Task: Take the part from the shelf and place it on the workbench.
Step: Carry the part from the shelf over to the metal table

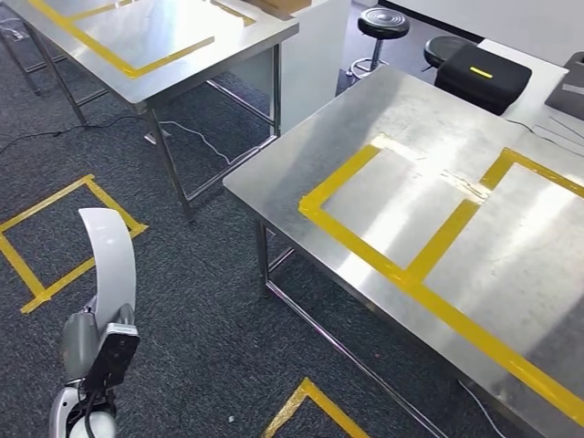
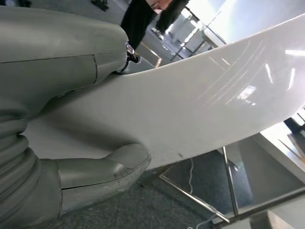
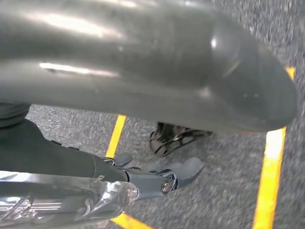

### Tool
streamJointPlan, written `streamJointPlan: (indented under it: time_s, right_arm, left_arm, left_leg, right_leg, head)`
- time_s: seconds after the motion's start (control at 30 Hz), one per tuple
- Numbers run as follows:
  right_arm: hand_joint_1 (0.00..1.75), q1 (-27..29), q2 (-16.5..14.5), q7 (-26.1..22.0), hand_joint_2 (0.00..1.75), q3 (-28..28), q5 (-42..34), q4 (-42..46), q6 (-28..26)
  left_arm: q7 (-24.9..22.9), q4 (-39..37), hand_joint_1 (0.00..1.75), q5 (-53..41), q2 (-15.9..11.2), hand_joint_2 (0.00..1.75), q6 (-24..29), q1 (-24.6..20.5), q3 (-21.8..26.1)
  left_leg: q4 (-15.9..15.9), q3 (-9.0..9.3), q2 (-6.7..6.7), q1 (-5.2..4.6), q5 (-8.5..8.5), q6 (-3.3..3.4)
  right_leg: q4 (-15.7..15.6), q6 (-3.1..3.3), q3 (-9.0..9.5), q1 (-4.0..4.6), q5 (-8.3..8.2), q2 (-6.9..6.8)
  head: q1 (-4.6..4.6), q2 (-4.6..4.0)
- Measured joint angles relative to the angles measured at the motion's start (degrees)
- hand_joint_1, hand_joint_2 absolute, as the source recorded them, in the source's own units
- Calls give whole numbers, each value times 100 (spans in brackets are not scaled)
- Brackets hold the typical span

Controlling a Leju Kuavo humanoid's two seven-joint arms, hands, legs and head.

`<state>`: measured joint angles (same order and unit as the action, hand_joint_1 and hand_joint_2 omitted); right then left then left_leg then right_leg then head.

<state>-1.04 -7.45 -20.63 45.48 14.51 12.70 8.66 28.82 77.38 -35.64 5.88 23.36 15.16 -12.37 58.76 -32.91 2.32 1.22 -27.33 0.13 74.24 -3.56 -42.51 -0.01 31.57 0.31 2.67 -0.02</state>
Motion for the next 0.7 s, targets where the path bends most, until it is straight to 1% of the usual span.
streamJointPlan:
  time_s: [0.03,0.07,0.1,0.13,0.17,0.23,0.27,0.3,0.33,0.37,0.4,0.43,0.47,0.5,0.53,0.57,0.6,0.63,0.67,0.7]
  right_arm:
    - [0,9,-1,2,0,0,17,0,0]
    - [0,10,-1,2,0,-1,36,0,0]
    - [0,2,-1,1,0,-2,59,0,2]
    - [0,-10,-1,-3,0,-3,86,0,4]
    - [0,-20,-1,-6,0,-5,111,0,10]
    - [0,-22,-1,-11,0,-7,162,0,30]
    - [0,-17,-5,-12,0,-7,185,-1,44]
    - [0,-17,-9,-11,0,-7,206,-1,56]
    - [0,-26,-14,-10,0,-7,225,-2,64]
    - [0,-40,-18,-10,0,-7,243,-2,71]
    - [0,-56,-19,-9,0,-7,260,-2,74]
    - [0,-68,-19,-9,0,-7,272,-2,76]
    - [0,-72,-20,-8,0,-6,281,-2,78]
    - [0,-68,-23,-6,0,-7,287,-2,79]
    - [0,-63,-26,-4,0,-6,292,-2,79]
    - [0,-60,-29,-3,0,-5,296,-2,80]
    - [0,-63,-32,-2,0,-5,301,-2,80]
    - [0,-70,-33,-2,0,-4,307,-2,79]
    - [0,-72,-33,-2,0,-4,316,-2,78]
    - [0,-65,-33,-2,0,-4,330,-2,77]
  left_arm:
    - [16,20,175,-2,0,175,1,5,3]
    - [33,45,175,-1,1,175,1,12,6]
    - [51,70,175,0,0,175,1,20,9]
    - [67,97,175,1,-1,175,1,30,11]
    - [78,119,175,0,-3,175,1,38,12]
    - [84,159,175,-3,-4,175,2,47,10]
    - [84,179,175,-5,-9,175,3,48,9]
    - [85,198,175,-12,-19,175,5,49,8]
    - [86,212,175,-20,-31,175,8,53,5]
    - [87,219,175,-27,-45,175,10,63,-1]
    - [88,223,175,-33,-55,175,14,76,-10]
    - [88,224,175,-34,-63,175,16,86,-22]
    - [88,224,175,-35,-70,175,17,93,-34]
    - [88,226,175,-36,-76,175,18,93,-43]
    - [88,227,175,-37,-79,175,18,92,-49]
    - [88,228,175,-37,-81,175,18,91,-54]
    - [88,229,175,-38,-83,175,19,90,-66]
    - [88,229,175,-39,-83,175,20,88,-83]
    - [88,230,175,-40,-84,175,22,87,-110]
    - [89,230,175,-43,-86,175,28,81,-141]
  left_leg:
    - [0,29,61,-3,-20,-10]
    - [0,62,117,-10,-42,-26]
    - [1,93,171,-24,-66,-50]
    - [-2,117,220,-37,-85,-77]
    - [-9,133,267,-47,-97,-106]
    - [-45,169,365,-49,-112,-172]
    - [-36,184,336,-41,-138,-206]
    - [49,161,247,-35,-211,-232]
    - [257,72,118,-30,-339,-250]
    - [588,-86,-33,-22,-506,-260]
    - [977,-295,-121,-23,-680,-264]
    - [1323,-499,-164,-23,-790,-271]
    - [1522,-640,-183,-22,-800,-277]
    - [1509,-679,-193,-21,-686,-279]
    - [1295,-614,-209,-17,-479,-281]
    - [939,-469,-273,-5,-238,-288]
    - [541,-300,-405,16,-45,-296]
    - [243,-172,-523,36,66,-290]
    - [61,-98,-615,48,99,-272]
    - [-7,-72,-647,48,80,-234]
  right_leg:
    - [-345,18,185,6,-197,-53]
    - [-769,45,409,22,-383,-180]
    - [-1125,72,603,42,-518,-289]
    - [-1363,98,731,62,-593,-373]
    - [-1453,119,772,80,-603,-401]
    - [-1476,170,765,89,-610,-273]
    - [-1511,201,784,79,-622,-208]
    - [-1549,237,812,61,-639,-145]
    - [-1582,264,851,40,-656,-81]
    - [-1597,286,860,25,-663,-13]
    - [-1599,301,863,20,-665,56]
    - [-1599,306,865,18,-662,136]
    - [-1598,308,870,16,-658,215]
    - [-1597,304,878,11,-654,299]
    - [-1595,295,888,1,-649,386]
    - [-1587,275,894,-11,-641,471]
    - [-1558,244,884,-11,-627,555]
    - [-1528,211,863,-12,-611,630]
    - [-1511,176,833,-11,-597,694]
    - [-1510,144,802,-12,-586,750]
  head:
    - [0,0]
    - [2,0]
    - [-3,0]
    - [-4,0]
    - [-7,0]
    - [-8,0]
    - [-12,0]
    - [-19,0]
    - [-32,0]
    - [-48,0]
    - [-59,0]
    - [-67,0]
    - [-69,0]
    - [-68,0]
    - [-68,0]
    - [-69,0]
    - [-80,0]
    - [-89,1]
    - [-100,1]
    - [-110,1]
